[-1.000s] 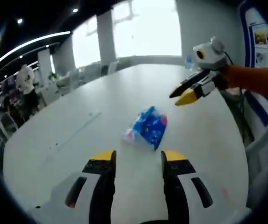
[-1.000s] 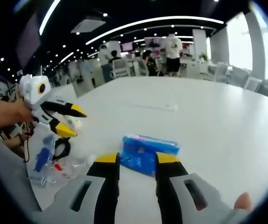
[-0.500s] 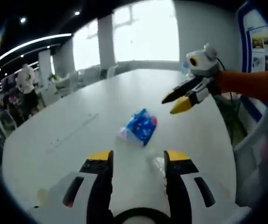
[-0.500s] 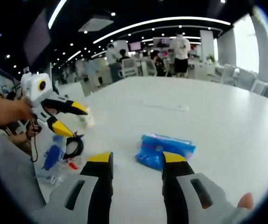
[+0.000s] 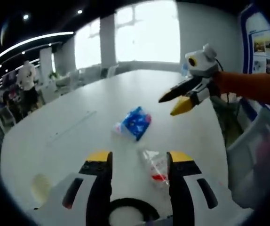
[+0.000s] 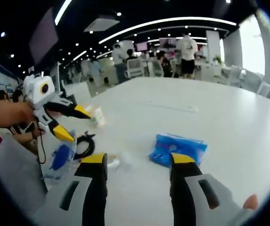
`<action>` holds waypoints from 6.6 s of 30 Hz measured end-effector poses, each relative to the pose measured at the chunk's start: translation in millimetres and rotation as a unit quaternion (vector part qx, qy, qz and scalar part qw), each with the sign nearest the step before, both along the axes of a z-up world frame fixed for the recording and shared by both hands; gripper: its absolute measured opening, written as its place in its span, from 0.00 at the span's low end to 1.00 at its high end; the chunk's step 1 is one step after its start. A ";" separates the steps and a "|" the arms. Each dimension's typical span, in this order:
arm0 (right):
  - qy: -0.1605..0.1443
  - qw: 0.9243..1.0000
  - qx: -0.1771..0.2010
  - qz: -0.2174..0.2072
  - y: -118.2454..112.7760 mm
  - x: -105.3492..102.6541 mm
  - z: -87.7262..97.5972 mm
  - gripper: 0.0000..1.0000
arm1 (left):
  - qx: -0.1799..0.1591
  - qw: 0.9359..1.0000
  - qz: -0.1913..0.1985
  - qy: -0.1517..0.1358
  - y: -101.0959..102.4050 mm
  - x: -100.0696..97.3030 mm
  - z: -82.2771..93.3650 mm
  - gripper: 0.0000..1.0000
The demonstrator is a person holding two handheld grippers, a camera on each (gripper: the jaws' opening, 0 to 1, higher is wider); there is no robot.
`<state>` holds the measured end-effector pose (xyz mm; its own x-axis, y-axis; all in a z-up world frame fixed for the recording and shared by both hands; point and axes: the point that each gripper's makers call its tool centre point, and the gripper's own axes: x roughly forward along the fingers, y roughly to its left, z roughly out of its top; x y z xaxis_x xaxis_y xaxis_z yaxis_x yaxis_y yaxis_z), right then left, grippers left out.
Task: Arrange the tabletop items into an orderly group along one side of the table until the central work area is clear of visible clutter.
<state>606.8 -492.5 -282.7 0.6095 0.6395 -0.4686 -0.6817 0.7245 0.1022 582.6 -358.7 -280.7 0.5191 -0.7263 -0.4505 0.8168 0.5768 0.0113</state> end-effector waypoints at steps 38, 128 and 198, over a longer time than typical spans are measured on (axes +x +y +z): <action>0.008 0.998 0.002 0.056 25.2 -102.5 -4.4 0.75 | 0.009 0.999 0.011 0.051 -16.9 -52.0 -24.6 0.54; 0.016 0.999 0.019 0.042 7.6 -107.0 -12.3 0.73 | 0.169 0.935 0.154 0.271 -41.6 -12.4 -108.4 0.39; -0.097 0.990 0.022 0.097 69.0 -61.6 53.7 0.43 | -0.040 0.997 0.064 0.028 -43.7 -8.3 -36.1 0.36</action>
<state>545.3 -423.5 -229.0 0.5490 0.7705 -0.3239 -0.8176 0.5755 -0.0167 574.4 -402.4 -316.9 0.5856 -0.6904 -0.4249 0.7342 0.6739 -0.0831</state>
